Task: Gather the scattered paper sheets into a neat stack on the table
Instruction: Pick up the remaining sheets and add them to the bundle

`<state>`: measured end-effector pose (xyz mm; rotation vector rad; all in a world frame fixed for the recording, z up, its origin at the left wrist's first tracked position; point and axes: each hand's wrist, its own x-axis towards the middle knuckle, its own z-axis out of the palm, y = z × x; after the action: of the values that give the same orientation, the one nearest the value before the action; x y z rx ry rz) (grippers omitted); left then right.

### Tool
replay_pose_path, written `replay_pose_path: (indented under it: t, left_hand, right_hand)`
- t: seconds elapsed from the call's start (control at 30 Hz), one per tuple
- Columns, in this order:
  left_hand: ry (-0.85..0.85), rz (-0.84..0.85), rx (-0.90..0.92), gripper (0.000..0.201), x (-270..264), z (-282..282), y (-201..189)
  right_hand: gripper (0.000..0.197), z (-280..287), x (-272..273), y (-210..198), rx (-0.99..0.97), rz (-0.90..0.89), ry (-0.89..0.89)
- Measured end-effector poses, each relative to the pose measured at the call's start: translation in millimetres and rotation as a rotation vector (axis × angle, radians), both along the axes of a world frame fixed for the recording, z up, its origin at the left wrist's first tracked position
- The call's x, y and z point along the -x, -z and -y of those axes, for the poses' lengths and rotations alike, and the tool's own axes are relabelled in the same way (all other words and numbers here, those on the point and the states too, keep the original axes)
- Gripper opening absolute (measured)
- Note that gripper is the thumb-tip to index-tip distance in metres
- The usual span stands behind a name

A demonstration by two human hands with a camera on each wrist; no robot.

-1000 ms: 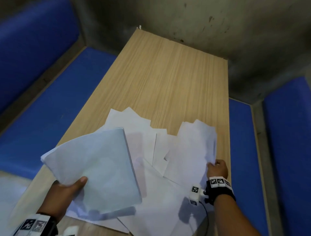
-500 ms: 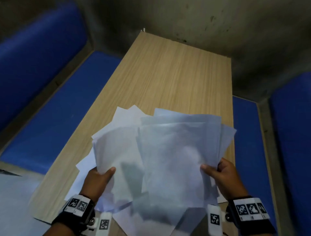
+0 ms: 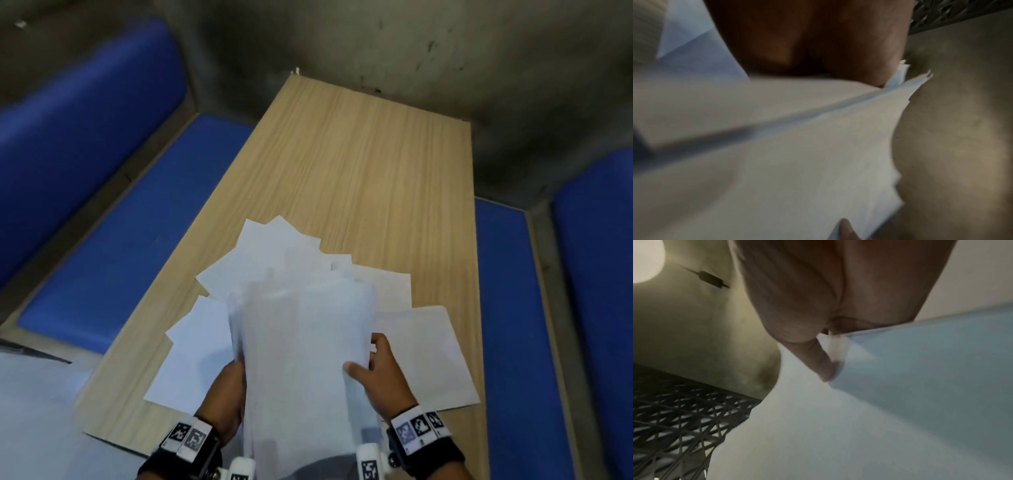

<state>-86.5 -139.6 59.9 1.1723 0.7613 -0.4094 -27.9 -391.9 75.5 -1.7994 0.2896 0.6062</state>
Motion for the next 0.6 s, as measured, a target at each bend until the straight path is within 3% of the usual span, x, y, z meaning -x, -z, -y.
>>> replay_pose_path:
  t: [0.07, 0.1, 0.17, 0.23, 0.3, 0.6]
  left_hand:
    - [-0.123, -0.012, 0.128, 0.069, 3, -2, -9]
    - [-0.152, 0.031, 0.12, 0.07, 2, -2, -16]
    - [-0.082, 0.196, -0.115, 0.064, 2, -5, -29]
    - [-0.003, 0.277, -0.398, 0.038, 0, -7, -45]
    - [0.023, 0.322, -0.489, 0.027, -3, -7, -60]
    - [0.057, 0.384, -0.381, 0.042, -8, -12, -61]
  right_hand:
    - [0.053, -7, 5, 2, -0.007, 0.022, 0.02]
    - [0.052, -12, 7, 0, -0.002, 0.064, 0.038]
    - [0.046, -21, 8, -10, -0.005, 0.183, 0.091]
    - [0.044, -29, 11, -21, -0.049, 0.309, 0.154]
    - [0.052, -34, 13, -31, -0.111, 0.385, 0.209]
    - [0.064, -34, 11, -11, -0.124, 0.41, 0.22]
